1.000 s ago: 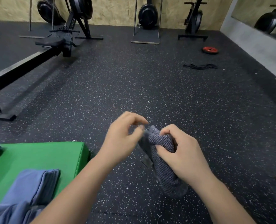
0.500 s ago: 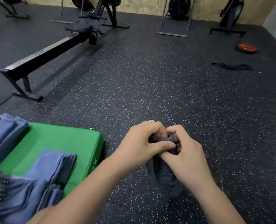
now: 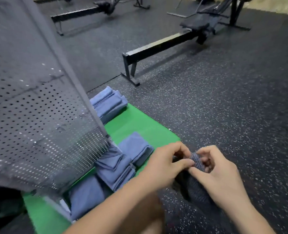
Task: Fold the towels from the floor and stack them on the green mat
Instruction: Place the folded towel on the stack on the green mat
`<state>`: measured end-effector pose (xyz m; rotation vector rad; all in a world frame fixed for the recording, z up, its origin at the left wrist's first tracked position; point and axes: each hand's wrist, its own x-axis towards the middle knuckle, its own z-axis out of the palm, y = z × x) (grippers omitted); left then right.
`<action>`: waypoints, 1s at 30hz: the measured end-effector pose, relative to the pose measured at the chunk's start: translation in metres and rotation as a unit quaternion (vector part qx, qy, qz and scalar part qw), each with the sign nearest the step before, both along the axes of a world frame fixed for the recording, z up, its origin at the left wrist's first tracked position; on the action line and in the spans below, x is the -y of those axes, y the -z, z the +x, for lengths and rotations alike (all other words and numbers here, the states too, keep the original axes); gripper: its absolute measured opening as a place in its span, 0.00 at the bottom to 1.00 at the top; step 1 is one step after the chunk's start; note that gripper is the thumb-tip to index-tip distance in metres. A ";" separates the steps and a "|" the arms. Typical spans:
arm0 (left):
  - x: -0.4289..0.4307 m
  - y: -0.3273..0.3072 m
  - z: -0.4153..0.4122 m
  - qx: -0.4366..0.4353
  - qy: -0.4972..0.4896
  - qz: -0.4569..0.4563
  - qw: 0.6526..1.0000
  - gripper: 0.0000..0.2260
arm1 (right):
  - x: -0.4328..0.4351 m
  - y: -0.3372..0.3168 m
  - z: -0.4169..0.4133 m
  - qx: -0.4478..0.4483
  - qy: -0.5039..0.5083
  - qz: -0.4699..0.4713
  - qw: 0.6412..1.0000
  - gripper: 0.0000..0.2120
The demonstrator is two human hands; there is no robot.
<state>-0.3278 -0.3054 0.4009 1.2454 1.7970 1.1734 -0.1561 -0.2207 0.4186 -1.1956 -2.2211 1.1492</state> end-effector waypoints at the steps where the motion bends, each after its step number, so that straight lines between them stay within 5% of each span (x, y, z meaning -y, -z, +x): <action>1: 0.010 -0.003 -0.013 0.001 -0.025 0.006 1.000 0.06 | 0.006 -0.004 -0.017 0.000 -0.018 0.010 1.000 0.19; 8: 0.106 -0.030 -0.084 0.021 -0.216 0.099 0.971 0.05 | 0.075 -0.051 -0.135 -0.018 -0.118 0.109 0.987 0.18; 15: 0.251 0.032 -0.127 0.031 -0.378 0.081 0.922 0.06 | 0.188 0.013 -0.232 0.017 -0.274 0.164 0.947 0.15; 23: 0.353 0.117 -0.155 0.083 -0.475 -0.022 0.876 0.08 | 0.289 0.102 -0.299 0.088 -0.342 0.096 0.931 0.13; 30: 0.362 0.139 -0.217 -0.034 -0.502 -0.037 0.863 0.05 | 0.305 0.126 -0.352 0.078 -0.314 0.069 0.944 0.06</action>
